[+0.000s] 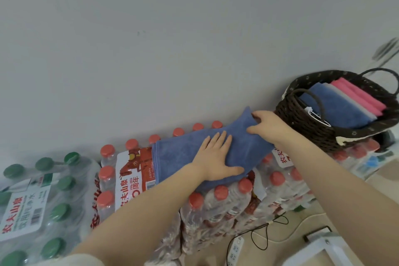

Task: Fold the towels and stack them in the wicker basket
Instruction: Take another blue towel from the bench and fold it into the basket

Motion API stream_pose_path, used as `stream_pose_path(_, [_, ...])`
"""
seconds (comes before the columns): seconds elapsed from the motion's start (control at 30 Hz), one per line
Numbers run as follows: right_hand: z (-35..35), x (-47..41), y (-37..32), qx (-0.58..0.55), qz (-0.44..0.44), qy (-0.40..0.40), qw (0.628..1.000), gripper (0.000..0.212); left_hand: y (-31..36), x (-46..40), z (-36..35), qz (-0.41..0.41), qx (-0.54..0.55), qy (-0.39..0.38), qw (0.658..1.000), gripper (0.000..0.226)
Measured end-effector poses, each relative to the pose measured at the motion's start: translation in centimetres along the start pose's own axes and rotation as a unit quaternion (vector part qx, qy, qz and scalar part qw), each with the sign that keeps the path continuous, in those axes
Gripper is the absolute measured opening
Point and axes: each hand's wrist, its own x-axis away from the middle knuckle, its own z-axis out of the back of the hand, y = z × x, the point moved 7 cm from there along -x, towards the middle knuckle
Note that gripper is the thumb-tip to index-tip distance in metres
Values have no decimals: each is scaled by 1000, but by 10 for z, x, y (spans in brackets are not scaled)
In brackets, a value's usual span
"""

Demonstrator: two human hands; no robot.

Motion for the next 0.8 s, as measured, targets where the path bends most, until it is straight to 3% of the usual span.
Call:
stream_pose_path(0.07, [-9, 2, -24, 26, 44, -12, 999, 32, -8, 10, 18, -23, 180, 50, 982, 70])
stream_pose_path(0.13, [-26, 10, -46, 43, 85, -48, 994, 49, -28, 20, 33, 12, 327, 113, 938, 52])
stream_pose_path(0.23, [-62, 25, -69, 71, 132, -119, 982, 60, -55, 28, 38, 99, 580, 129, 798, 34])
stream_pose_path(0.27, [-74, 28, -73, 89, 143, -132, 977, 60, -60, 29, 37, 124, 623, 123, 762, 32])
stream_pose_path(0.3, [-85, 30, -73, 101, 147, -143, 974, 60, -64, 30, 38, 144, 635, 119, 749, 30])
stream_pose_path(0.37, [-99, 33, -69, 95, 134, -160, 973, 65, -70, 30, 37, 161, 622, 110, 758, 29])
stream_pose_path(0.47, [-107, 39, -65, 70, 136, -167, 974, 77, -76, 23, 37, 177, 555, 130, 802, 24])
stream_pose_path(0.6, [-103, 46, -59, 29, 122, -182, 975, 59, -87, 13, 41, 230, 458, 155, 845, 24])
stream_pose_path(0.7, [-91, 40, -55, 163, 160, -81, 970, 51, -85, 8, 46, 213, 389, 138, 886, 32])
stream_pose_path(0.8, [-106, 41, -50, 271, 176, -96, 942, 62, -83, 13, 57, 174, 301, 170, 922, 41])
